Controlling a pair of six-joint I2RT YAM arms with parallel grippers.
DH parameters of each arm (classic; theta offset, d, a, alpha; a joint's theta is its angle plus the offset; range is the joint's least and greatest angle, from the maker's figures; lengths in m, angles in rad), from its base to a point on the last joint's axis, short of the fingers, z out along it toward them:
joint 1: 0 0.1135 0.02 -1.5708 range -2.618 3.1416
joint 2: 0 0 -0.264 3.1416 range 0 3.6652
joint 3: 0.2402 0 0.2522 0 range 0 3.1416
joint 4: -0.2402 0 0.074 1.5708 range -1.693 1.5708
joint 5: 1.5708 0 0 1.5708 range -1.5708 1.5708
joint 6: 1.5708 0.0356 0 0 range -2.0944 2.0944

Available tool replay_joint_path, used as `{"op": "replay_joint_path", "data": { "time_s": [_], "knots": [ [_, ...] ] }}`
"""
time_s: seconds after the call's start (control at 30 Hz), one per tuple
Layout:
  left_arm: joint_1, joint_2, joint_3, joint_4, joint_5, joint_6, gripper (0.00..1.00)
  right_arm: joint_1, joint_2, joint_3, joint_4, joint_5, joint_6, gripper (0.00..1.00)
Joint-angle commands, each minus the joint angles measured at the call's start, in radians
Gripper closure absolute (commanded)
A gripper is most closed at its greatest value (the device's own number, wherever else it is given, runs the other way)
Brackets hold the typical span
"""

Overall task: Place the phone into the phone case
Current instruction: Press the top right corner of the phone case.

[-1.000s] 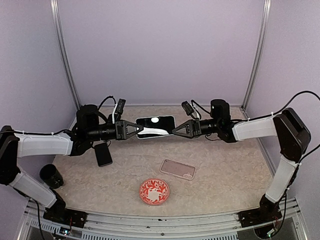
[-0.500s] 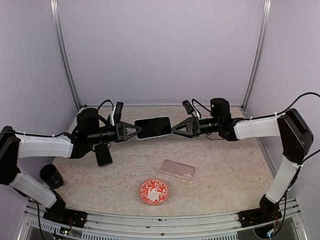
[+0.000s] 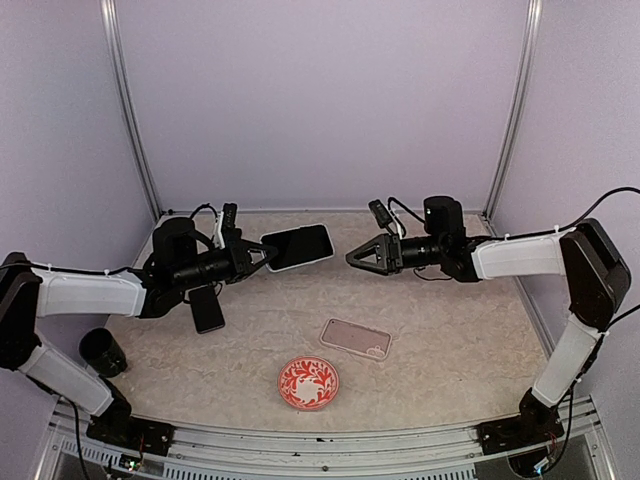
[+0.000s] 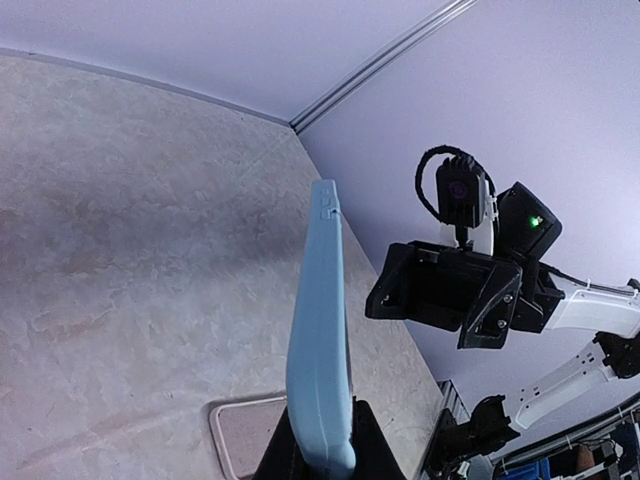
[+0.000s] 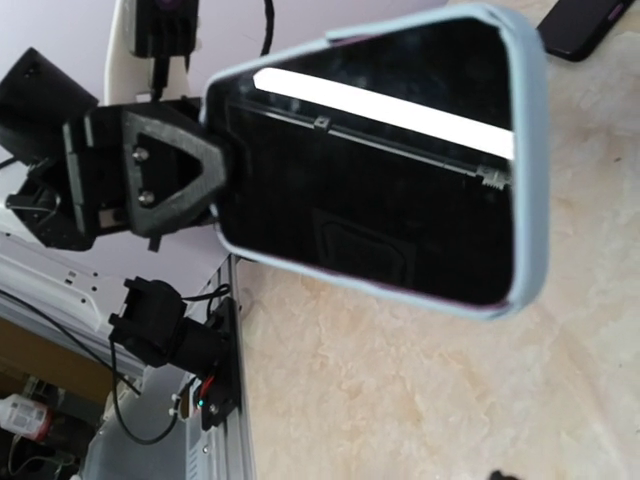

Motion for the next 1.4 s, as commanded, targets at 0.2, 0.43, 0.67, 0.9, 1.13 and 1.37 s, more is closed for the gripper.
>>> {"op": "replay_joint_path", "data": {
  "time_s": [0.2, 0.43, 0.67, 0.9, 1.13, 1.37],
  "knots": [
    [-0.039, 0.01, 0.03, 0.219, 0.185, -0.006, 1.0, -0.009, -0.001, 0.024, -0.015, -0.011, -0.049, 0.27],
    [-0.069, 0.052, 0.062, 0.212, 0.273, 0.007, 1.0, -0.009, 0.005, 0.03, 0.047, -0.068, -0.029, 0.27],
    [-0.098, 0.099, 0.093, 0.212, 0.316, 0.005, 1.0, -0.009, 0.034, 0.015, 0.186, -0.169, 0.063, 0.43],
    [-0.104, 0.122, 0.106, 0.246, 0.335, -0.018, 1.0, -0.009, 0.052, -0.021, 0.33, -0.228, 0.151, 0.83],
    [-0.092, 0.126, 0.078, 0.325, 0.358, -0.063, 1.0, -0.008, 0.052, -0.031, 0.331, -0.238, 0.143, 1.0],
    [-0.077, 0.118, 0.045, 0.379, 0.346, -0.084, 1.0, -0.009, 0.053, -0.048, 0.38, -0.245, 0.179, 0.55]
  ]
}}
